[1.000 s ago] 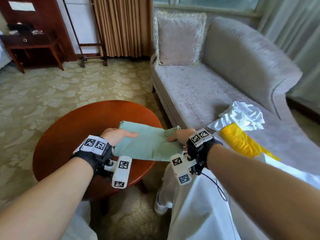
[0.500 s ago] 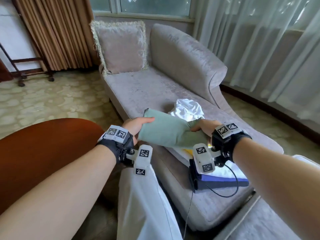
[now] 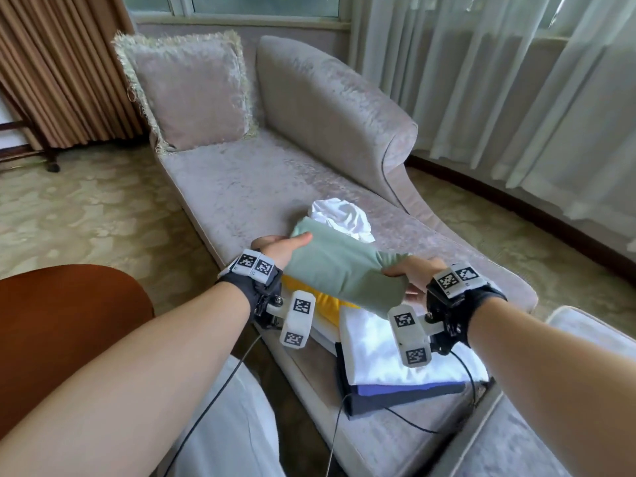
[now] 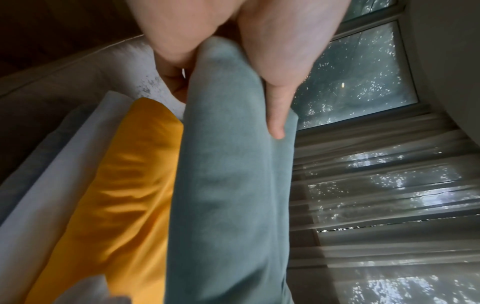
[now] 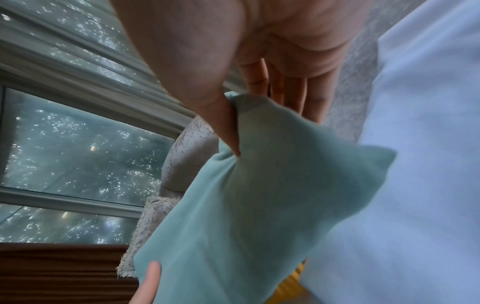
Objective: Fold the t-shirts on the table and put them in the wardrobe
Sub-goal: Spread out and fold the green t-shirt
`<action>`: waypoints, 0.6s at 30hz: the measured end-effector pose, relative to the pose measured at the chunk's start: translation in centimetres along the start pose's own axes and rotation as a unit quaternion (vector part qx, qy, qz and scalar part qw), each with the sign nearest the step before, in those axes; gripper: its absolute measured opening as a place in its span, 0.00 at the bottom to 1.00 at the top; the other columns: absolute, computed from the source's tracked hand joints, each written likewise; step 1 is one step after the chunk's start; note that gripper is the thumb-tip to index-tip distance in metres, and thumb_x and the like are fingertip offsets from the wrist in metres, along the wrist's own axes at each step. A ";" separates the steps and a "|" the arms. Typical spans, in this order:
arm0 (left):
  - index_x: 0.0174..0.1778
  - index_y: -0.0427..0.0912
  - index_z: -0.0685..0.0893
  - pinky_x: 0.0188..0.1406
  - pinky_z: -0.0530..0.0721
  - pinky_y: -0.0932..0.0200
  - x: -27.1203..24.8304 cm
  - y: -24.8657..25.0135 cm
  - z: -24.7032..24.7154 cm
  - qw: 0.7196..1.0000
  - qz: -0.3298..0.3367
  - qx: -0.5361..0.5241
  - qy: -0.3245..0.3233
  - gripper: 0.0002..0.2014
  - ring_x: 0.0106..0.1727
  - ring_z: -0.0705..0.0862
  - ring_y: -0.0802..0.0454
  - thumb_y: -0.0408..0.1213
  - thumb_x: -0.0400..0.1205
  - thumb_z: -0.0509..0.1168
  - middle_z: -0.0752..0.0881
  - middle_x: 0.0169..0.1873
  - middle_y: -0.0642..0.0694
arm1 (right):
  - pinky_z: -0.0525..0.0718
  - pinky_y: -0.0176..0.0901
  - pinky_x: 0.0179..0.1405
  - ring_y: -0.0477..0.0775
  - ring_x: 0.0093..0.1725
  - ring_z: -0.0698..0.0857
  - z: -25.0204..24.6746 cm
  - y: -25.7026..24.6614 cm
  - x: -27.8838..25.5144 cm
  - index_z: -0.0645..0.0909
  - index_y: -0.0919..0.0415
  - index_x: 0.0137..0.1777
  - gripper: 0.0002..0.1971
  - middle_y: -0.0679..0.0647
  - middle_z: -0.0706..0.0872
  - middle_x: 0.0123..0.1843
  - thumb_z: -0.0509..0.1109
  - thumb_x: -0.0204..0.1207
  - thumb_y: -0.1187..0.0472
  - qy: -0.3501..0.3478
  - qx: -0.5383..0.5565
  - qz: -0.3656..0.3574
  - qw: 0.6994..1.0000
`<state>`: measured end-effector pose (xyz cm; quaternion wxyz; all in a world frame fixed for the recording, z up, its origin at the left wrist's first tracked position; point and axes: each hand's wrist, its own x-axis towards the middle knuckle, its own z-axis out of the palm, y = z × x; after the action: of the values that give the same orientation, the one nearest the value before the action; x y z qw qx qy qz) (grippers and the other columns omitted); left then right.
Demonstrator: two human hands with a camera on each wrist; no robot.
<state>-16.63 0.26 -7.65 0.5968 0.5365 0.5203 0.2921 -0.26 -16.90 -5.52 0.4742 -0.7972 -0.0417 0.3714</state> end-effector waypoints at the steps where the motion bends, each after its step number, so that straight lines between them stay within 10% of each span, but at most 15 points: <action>1: 0.34 0.43 0.88 0.53 0.89 0.50 0.9 0.0 0.3 1.000 0.011 0.004 0.010 0.16 0.41 0.90 0.47 0.48 0.62 0.85 0.91 0.37 0.45 | 0.87 0.47 0.34 0.59 0.35 0.88 0.3 -0.1 0.8 0.84 0.72 0.52 0.14 0.63 0.88 0.41 0.78 0.67 0.72 -0.010 0.000 0.001 1.000; 9: 0.47 0.41 0.88 0.56 0.86 0.51 7.8 -1.6 1.4 0.997 -0.010 0.052 0.061 0.35 0.44 0.89 0.49 0.63 0.53 0.84 0.90 0.42 0.45 | 0.89 0.60 0.51 0.65 0.48 0.90 3.8 -0.5 5.6 0.82 0.76 0.55 0.15 0.69 0.89 0.51 0.78 0.70 0.74 -0.022 0.002 0.028 0.999; 12: 0.38 0.41 0.82 0.41 0.79 0.62 8.2 -2.4 1.5 0.996 -0.031 0.076 0.033 0.21 0.38 0.83 0.51 0.51 0.65 0.83 0.84 0.35 0.48 | 0.87 0.62 0.56 0.66 0.52 0.89 4.6 0.0 6.6 0.82 0.76 0.55 0.14 0.69 0.88 0.51 0.77 0.71 0.74 -0.020 -0.042 0.056 0.997; 18: 0.34 0.43 0.85 0.33 0.82 0.65 9.5 -3.0 1.9 0.995 0.020 0.097 0.022 0.19 0.31 0.85 0.54 0.49 0.61 0.85 0.88 0.30 0.50 | 0.89 0.50 0.39 0.62 0.44 0.90 3.4 0.5 7.5 0.83 0.74 0.52 0.11 0.67 0.89 0.48 0.73 0.70 0.77 -0.083 -0.056 0.072 0.992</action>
<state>-12.72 7.47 -13.65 0.5245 0.5953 0.5486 0.2639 2.90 -11.59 -11.04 0.3961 -0.7895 -0.0446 0.4666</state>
